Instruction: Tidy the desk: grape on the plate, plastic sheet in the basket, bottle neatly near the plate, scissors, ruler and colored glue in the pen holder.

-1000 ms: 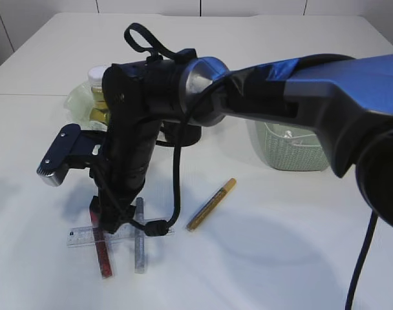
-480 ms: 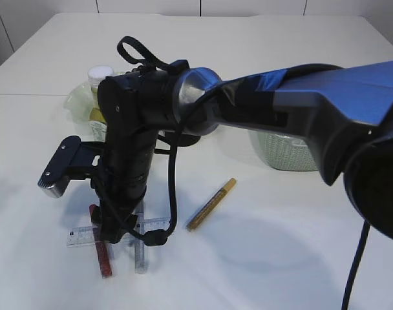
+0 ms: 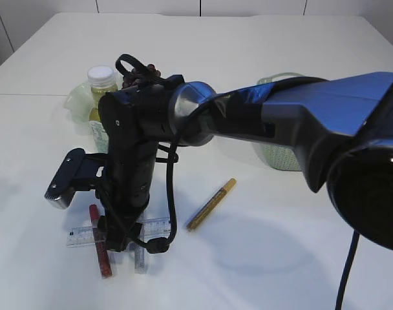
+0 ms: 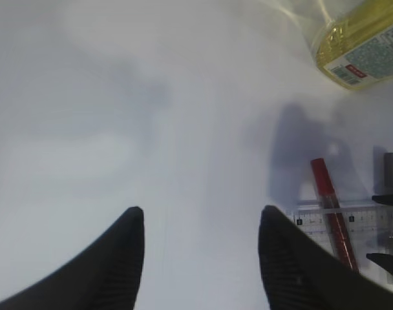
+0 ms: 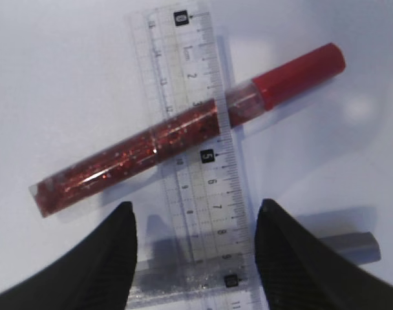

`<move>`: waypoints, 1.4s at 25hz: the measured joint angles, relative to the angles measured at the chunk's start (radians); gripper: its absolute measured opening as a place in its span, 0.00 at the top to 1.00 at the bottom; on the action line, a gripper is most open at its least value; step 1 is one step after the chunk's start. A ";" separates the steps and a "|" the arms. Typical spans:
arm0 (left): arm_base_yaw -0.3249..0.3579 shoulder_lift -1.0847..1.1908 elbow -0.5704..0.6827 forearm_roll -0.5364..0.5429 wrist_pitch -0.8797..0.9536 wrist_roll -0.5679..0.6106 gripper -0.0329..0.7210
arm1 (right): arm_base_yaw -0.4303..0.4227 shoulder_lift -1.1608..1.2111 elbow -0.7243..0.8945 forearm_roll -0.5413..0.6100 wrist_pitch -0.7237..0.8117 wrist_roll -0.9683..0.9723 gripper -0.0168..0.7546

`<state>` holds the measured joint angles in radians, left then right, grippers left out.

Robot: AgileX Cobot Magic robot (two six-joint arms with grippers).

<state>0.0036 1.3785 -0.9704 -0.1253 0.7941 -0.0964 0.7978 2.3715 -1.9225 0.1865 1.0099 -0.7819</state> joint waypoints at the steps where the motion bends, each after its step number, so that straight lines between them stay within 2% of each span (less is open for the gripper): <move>1: 0.000 0.000 0.000 0.000 0.000 0.000 0.41 | 0.000 0.000 0.000 0.000 0.000 0.000 0.38; 24: 0.000 0.000 0.000 0.000 0.000 0.000 0.41 | 0.000 0.009 -0.002 -0.005 -0.009 0.010 0.43; 30: 0.000 0.000 0.000 0.000 0.000 0.000 0.41 | 0.000 0.009 -0.002 -0.006 -0.009 0.010 0.51; 35: 0.000 0.000 0.000 0.000 0.000 0.000 0.41 | 0.000 0.010 -0.002 -0.008 -0.009 0.010 0.54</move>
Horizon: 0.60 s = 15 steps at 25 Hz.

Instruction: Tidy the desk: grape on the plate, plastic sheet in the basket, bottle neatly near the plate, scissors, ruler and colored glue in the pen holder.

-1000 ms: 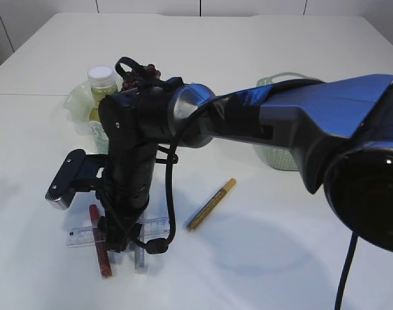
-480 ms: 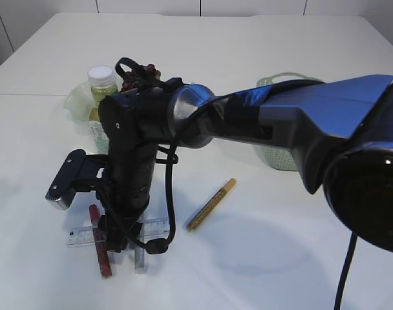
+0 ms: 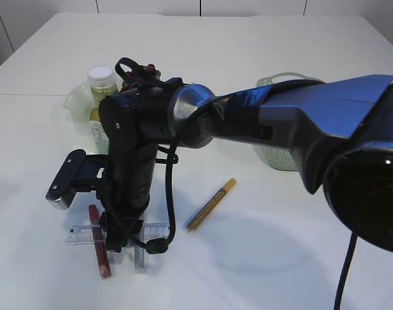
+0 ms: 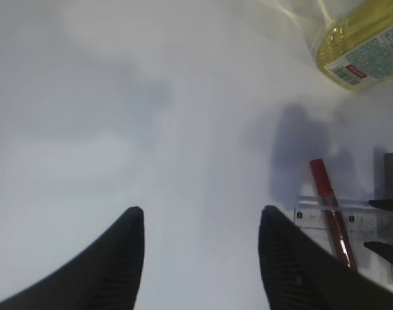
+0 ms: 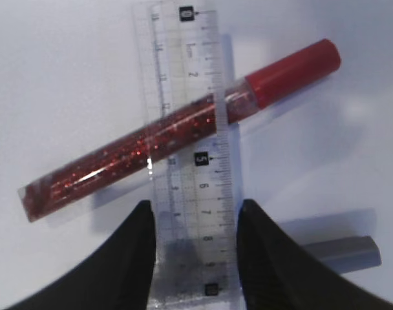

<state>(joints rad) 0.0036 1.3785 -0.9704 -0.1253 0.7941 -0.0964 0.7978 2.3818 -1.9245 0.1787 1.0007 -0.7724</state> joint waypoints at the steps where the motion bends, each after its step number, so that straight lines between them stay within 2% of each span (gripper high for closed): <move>1: 0.000 0.000 0.000 0.000 0.000 0.000 0.41 | 0.000 0.000 0.000 0.000 0.000 0.002 0.55; 7: 0.000 0.000 0.000 0.000 0.000 0.000 0.41 | 0.000 0.000 0.000 0.000 0.000 0.002 0.57; 12: 0.000 0.000 0.000 0.000 0.000 0.000 0.41 | 0.000 0.000 0.000 0.000 -0.001 0.002 0.47; 15: 0.000 0.000 0.000 0.000 0.000 0.000 0.41 | 0.000 0.000 0.000 0.000 -0.001 0.002 0.45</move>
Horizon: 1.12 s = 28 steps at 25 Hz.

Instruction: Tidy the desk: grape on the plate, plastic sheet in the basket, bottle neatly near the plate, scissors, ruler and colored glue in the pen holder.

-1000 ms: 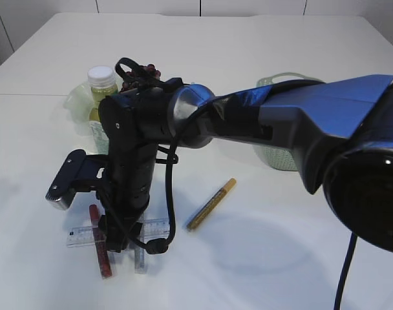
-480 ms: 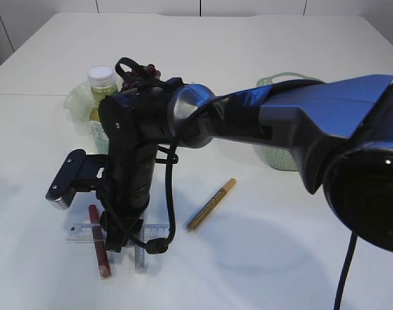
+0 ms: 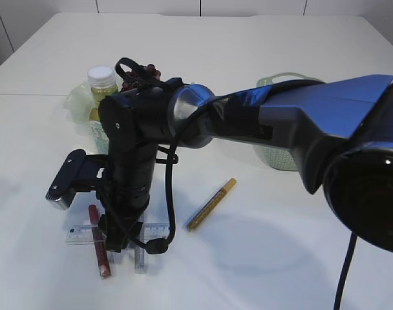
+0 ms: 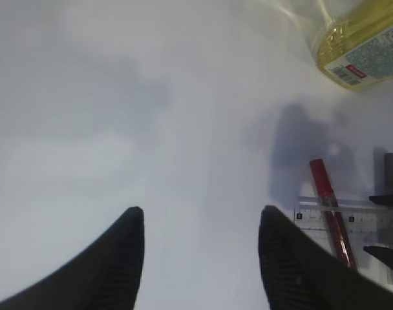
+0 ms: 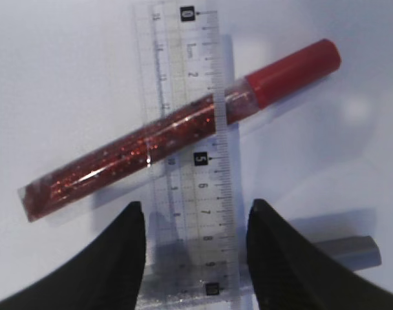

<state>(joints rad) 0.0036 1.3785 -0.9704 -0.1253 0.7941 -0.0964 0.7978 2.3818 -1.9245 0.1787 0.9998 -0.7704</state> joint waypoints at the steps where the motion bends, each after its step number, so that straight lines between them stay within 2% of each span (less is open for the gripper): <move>1: 0.000 0.000 0.000 0.000 0.000 0.000 0.41 | 0.000 0.000 0.000 0.000 0.000 0.000 0.45; 12: 0.000 0.000 0.000 0.000 0.000 0.000 0.41 | 0.000 0.012 -0.004 0.000 0.000 0.000 0.44; 17: 0.000 0.000 0.000 0.000 0.000 0.000 0.41 | 0.000 0.012 -0.014 0.000 0.000 0.000 0.57; 28: 0.000 0.000 0.000 0.000 0.000 0.000 0.41 | 0.000 0.012 -0.014 0.000 0.000 0.000 0.58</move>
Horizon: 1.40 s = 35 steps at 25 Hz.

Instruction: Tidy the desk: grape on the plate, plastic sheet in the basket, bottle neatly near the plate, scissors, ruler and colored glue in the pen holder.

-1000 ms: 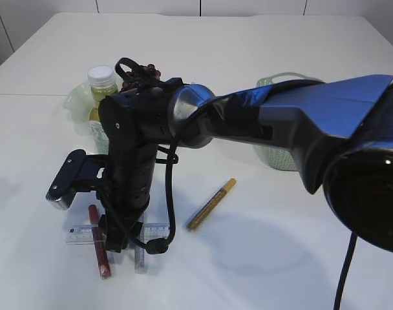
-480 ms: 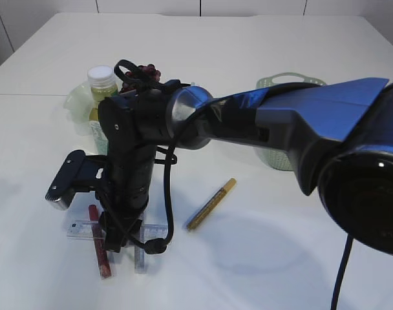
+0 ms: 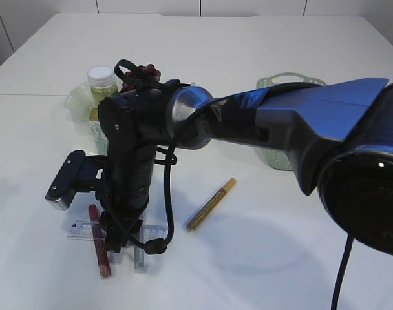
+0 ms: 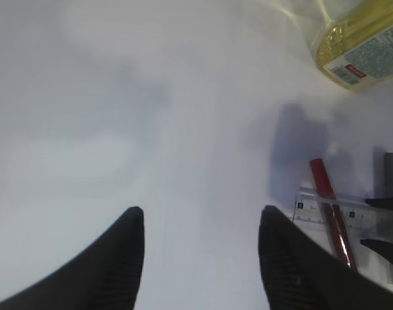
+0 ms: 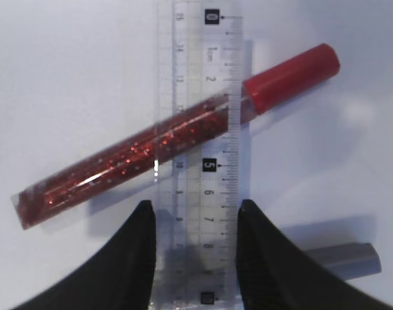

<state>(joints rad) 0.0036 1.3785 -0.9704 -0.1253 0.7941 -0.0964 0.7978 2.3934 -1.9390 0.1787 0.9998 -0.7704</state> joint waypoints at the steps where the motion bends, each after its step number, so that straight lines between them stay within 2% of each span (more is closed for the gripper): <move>1: 0.000 0.000 0.000 0.000 0.000 0.000 0.41 | 0.000 0.000 0.000 0.000 0.004 0.000 0.58; 7: 0.000 0.000 0.000 0.000 0.000 0.000 0.41 | -0.020 -0.020 0.000 0.069 0.036 0.000 0.58; 15: 0.002 0.000 0.000 0.000 0.000 0.000 0.41 | -0.130 -0.122 0.000 0.191 0.084 -0.023 0.59; 28: 0.002 0.000 0.000 0.000 0.037 0.000 0.41 | -0.463 -0.272 0.000 0.586 0.170 -0.264 0.59; 31: 0.002 0.000 0.000 0.000 0.046 0.000 0.41 | -0.535 -0.274 0.000 0.741 0.167 -0.345 0.59; 35: 0.002 0.000 0.000 0.000 0.061 0.000 0.41 | -0.592 -0.274 0.000 0.891 0.113 -0.461 0.59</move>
<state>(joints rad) 0.0054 1.3785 -0.9704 -0.1253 0.8548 -0.0964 0.2057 2.1198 -1.9390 1.0699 1.1126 -1.2315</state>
